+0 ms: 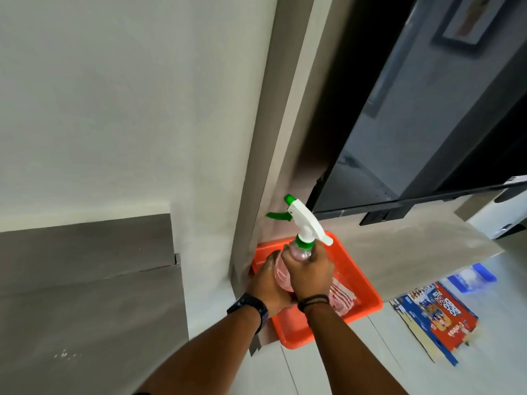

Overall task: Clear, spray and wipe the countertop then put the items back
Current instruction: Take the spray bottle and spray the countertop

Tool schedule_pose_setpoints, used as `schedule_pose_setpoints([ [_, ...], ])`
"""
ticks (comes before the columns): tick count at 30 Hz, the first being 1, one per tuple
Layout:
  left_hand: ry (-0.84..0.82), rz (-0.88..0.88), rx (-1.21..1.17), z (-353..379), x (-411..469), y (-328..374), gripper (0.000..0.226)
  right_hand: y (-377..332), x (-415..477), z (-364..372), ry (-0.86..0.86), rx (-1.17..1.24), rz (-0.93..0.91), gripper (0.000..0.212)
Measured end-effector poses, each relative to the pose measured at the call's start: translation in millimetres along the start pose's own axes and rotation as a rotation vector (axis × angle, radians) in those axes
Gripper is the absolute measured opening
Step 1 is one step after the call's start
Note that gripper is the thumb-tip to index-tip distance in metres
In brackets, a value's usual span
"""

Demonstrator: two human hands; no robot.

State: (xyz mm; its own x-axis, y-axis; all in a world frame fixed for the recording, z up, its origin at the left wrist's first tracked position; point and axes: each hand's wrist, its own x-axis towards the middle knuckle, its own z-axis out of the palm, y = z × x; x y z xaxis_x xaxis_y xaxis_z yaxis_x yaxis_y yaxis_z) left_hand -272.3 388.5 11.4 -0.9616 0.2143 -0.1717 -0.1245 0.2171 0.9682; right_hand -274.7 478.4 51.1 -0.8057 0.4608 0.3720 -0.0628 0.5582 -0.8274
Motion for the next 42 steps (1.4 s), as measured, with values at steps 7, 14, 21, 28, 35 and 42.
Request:
schedule_pose_setpoints([
  [7, 0.137, 0.163, 0.077, -24, -19, 40, 0.066, -91, -2, -26, 0.129, 0.170, -0.201, 0.033],
  [14, 0.152, 0.296, -0.058, -100, -71, 97, 0.086, -198, -7, -28, -0.295, 0.428, -0.090, 0.044],
  [21, 0.007, 0.197, 0.003, -205, -165, 65, 0.079, -271, -72, 11, -0.904, 0.774, 0.214, 0.052],
  [28, 0.016, 0.076, -0.007, -280, -257, -17, 0.095, -302, -183, 85, -1.098, 0.605, 0.319, 0.053],
  [35, -0.078, -0.257, 0.874, -353, -360, -146, 0.128, -296, -292, 155, -1.258, 0.221, 0.377, 0.034],
  [42, -0.014, -0.476, 0.974, -364, -426, -180, 0.118, -314, -362, 193, -1.566, 0.023, 0.308, 0.042],
])
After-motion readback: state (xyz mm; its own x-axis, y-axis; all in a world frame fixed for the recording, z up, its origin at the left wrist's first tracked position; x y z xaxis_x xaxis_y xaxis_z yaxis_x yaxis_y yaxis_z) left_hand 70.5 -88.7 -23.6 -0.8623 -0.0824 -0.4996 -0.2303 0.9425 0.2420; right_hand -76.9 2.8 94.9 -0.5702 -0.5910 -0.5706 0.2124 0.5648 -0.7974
